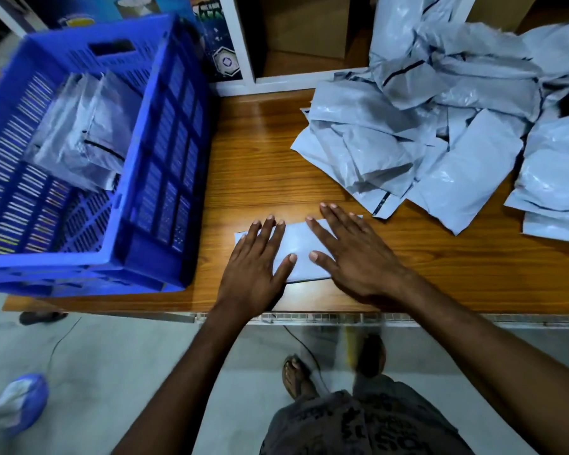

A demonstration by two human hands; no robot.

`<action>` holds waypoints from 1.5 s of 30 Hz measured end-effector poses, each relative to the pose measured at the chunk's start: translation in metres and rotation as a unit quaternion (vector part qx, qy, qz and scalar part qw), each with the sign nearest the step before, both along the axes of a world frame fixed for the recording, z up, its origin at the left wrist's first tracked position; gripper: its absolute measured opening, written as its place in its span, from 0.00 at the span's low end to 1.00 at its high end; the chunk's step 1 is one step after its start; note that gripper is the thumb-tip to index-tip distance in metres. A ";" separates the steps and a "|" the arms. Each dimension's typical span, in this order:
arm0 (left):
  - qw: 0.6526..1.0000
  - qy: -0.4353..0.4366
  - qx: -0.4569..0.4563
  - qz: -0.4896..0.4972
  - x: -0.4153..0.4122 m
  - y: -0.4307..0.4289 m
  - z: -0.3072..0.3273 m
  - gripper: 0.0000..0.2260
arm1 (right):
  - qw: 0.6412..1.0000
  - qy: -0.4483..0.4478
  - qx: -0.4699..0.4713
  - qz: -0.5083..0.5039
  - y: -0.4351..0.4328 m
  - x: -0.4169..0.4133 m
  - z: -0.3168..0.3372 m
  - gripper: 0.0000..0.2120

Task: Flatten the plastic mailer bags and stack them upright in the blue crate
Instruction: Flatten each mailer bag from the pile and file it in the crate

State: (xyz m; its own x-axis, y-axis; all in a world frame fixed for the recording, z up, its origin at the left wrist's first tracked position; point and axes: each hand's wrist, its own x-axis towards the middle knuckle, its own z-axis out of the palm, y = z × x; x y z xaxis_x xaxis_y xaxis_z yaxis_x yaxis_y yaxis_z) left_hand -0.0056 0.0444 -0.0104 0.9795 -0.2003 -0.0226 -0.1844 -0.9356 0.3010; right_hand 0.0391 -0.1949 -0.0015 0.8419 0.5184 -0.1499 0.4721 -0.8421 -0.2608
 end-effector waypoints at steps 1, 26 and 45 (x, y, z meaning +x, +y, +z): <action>1.000 0.016 0.000 0.001 0.000 0.003 0.002 0.32 | 1.000 0.003 -0.011 -0.002 -0.001 0.001 0.002 0.32; 0.924 -0.134 -0.344 0.102 -0.067 0.006 0.074 0.14 | 0.972 0.020 0.228 -0.055 -0.055 -0.054 0.099 0.13; 0.998 -0.036 0.021 0.043 -0.029 -0.006 -0.005 0.31 | 0.999 -0.037 0.006 -0.036 0.033 -0.040 -0.007 0.29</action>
